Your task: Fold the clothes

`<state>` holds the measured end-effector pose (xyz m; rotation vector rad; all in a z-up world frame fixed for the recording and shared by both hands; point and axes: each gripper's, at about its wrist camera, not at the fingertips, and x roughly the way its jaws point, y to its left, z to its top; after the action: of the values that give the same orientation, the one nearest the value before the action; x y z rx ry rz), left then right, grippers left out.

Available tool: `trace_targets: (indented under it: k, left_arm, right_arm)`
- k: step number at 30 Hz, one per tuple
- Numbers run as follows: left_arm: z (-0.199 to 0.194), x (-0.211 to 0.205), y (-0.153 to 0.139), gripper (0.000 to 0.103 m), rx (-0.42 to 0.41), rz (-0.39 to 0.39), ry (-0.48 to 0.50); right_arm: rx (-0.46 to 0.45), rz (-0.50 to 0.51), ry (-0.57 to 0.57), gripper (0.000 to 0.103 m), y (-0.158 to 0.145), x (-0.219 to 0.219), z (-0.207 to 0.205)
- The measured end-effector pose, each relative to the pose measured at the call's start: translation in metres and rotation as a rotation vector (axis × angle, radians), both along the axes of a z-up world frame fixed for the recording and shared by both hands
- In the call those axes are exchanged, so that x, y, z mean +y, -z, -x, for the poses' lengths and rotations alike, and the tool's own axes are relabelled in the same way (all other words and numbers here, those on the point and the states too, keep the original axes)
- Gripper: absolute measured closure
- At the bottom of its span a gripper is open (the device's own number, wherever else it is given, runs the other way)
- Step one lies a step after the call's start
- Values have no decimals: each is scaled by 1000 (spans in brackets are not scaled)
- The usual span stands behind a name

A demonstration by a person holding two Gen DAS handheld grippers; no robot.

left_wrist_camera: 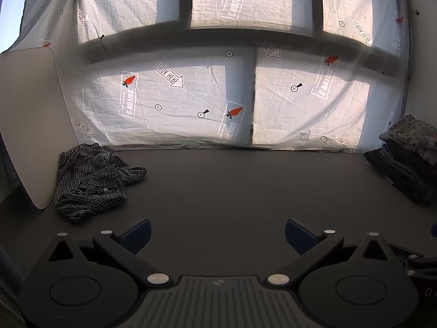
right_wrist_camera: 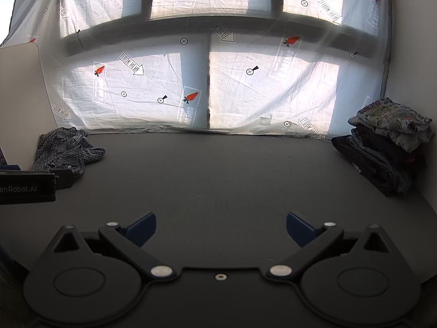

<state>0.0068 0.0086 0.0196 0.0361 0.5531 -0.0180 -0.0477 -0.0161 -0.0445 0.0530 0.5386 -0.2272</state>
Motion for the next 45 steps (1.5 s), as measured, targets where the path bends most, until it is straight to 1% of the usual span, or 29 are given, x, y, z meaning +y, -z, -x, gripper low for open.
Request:
trace_targets:
  k: [26, 34, 42, 45]
  left_arm:
    - [8, -3, 11, 0, -21, -7, -3]
    - [6, -3, 9, 0, -29, -5, 1]
    - [6, -7, 13, 0, -14, -15, 21]
    - [3, -10, 18, 0, 8, 0, 28]
  right_arm:
    - [-10, -3, -4, 0, 1, -2, 2]
    - [-18, 0, -3, 0, 2, -3, 3]
    - [-10, -12, 25, 0, 5, -4, 5]
    - [5, -25, 55, 0, 8, -10, 6]
